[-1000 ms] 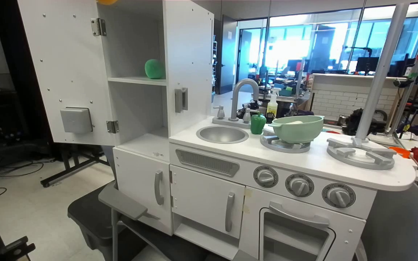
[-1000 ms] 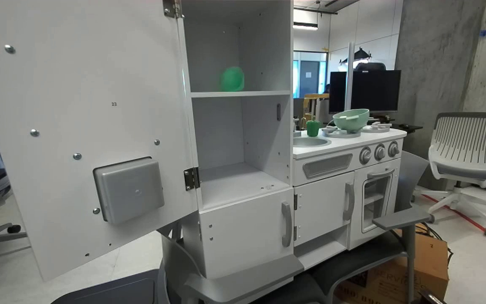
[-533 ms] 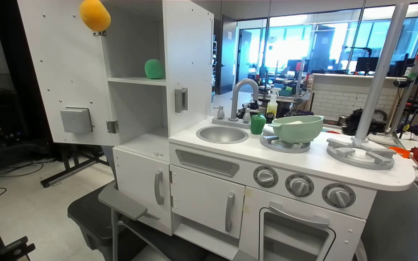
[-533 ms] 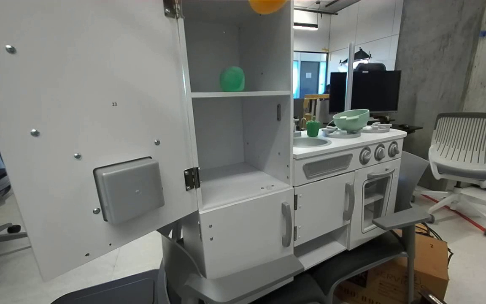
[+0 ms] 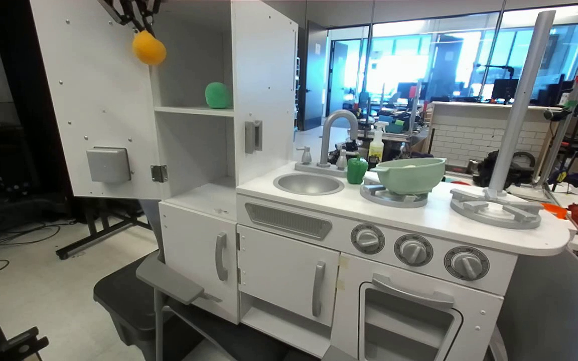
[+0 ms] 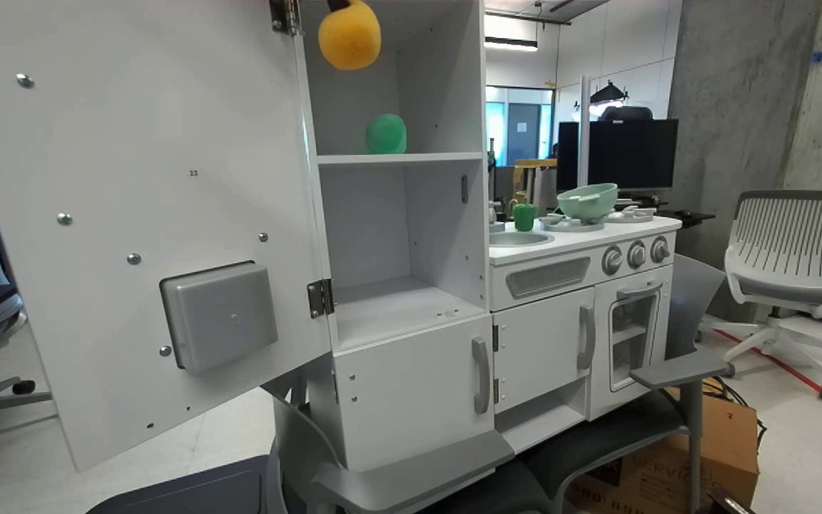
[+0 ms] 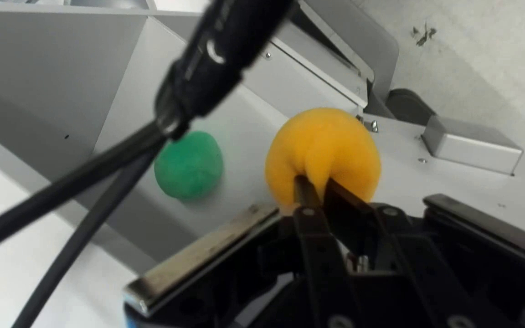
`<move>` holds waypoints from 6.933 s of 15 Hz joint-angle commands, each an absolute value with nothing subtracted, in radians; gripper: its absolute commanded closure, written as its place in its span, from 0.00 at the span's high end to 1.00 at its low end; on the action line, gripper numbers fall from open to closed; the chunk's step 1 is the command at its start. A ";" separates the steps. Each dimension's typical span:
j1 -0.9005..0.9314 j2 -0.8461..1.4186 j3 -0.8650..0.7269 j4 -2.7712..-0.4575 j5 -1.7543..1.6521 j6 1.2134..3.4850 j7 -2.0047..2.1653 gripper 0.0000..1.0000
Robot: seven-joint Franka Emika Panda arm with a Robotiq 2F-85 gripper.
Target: Put the green and orange sponges inside the top part of the fridge then close it
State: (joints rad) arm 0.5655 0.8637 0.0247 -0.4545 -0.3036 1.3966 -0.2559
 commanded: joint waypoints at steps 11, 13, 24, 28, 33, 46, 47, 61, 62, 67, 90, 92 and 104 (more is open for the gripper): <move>0.641 0.989 -0.115 -0.417 -0.414 1.831 0.016 0.36; 0.652 1.000 -0.142 -0.419 -0.441 1.851 0.051 0.49; 0.690 0.983 -0.167 -0.447 -0.432 1.501 0.137 1.00; 0.737 0.936 -0.131 -0.464 -0.406 1.363 0.051 1.00; 0.792 0.819 -0.078 -0.473 -0.368 1.192 -0.104 1.00; 0.770 0.559 -0.037 -0.437 -0.297 1.176 0.143 1.00; 0.752 0.576 -0.040 -0.439 -0.290 1.225 0.186 1.00; 0.665 0.769 -0.095 -0.431 -0.310 1.688 0.613 1.00; 0.661 0.776 -0.094 -0.431 -0.308 1.700 0.615 1.00; 0.674 0.805 -0.099 -0.429 -0.314 1.700 0.625 1.00; 0.601 0.600 -0.070 -0.459 -0.305 1.261 0.213 1.00; 0.561 0.566 -0.061 -0.461 -0.295 1.232 0.148 1.00; 0.532 0.621 -0.012 -0.409 -0.358 0.857 -0.165 1.00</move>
